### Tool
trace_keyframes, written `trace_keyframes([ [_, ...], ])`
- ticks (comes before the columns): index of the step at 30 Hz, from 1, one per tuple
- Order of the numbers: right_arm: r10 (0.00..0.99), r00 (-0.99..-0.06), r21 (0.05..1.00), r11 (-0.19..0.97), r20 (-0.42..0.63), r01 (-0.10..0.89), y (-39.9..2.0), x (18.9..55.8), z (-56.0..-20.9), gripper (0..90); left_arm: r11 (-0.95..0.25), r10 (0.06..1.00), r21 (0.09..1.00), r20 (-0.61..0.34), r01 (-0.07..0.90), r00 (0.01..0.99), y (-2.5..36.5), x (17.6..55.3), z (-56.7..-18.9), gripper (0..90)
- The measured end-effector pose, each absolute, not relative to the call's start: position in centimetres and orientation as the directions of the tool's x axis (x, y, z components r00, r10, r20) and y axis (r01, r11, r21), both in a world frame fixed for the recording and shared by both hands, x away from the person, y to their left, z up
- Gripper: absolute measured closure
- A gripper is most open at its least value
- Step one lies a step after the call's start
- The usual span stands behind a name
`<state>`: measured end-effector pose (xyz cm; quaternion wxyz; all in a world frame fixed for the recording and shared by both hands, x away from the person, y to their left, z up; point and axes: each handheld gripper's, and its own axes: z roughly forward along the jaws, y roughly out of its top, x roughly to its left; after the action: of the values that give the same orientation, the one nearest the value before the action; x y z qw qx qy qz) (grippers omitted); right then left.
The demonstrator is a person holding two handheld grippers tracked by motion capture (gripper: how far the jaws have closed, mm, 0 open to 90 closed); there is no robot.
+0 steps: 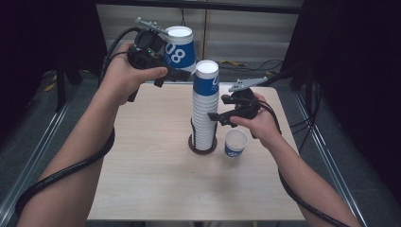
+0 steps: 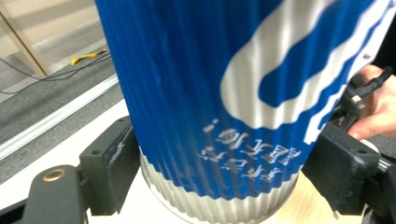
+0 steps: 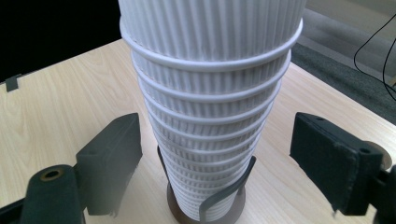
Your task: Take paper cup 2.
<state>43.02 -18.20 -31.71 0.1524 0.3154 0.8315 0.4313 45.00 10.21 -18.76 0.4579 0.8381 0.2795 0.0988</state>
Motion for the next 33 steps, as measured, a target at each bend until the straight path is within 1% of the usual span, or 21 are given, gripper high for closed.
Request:
trace_keyframes([
  [14, 0.654, -0.756, 0.810, 0.436, 0.014, 0.393, -18.6, 42.6, -31.8, 16.0, -0.441, 0.554, 0.809, -0.095, 0.388, 0.827, 12.1, 44.1, -20.8, 18.3],
  [22, 0.643, -0.765, 0.804, 0.450, 0.010, 0.389, -18.8, 42.2, -32.0, 15.8, -0.473, 0.547, 0.789, -0.085, 0.391, 0.833, 12.6, 43.7, -22.5, 18.4],
  [33, 0.639, -0.769, 0.797, 0.461, 0.008, 0.390, -19.3, 41.9, -32.5, 15.8, -0.490, 0.548, 0.776, -0.081, 0.398, 0.833, 13.4, 43.3, -24.1, 18.5],
])
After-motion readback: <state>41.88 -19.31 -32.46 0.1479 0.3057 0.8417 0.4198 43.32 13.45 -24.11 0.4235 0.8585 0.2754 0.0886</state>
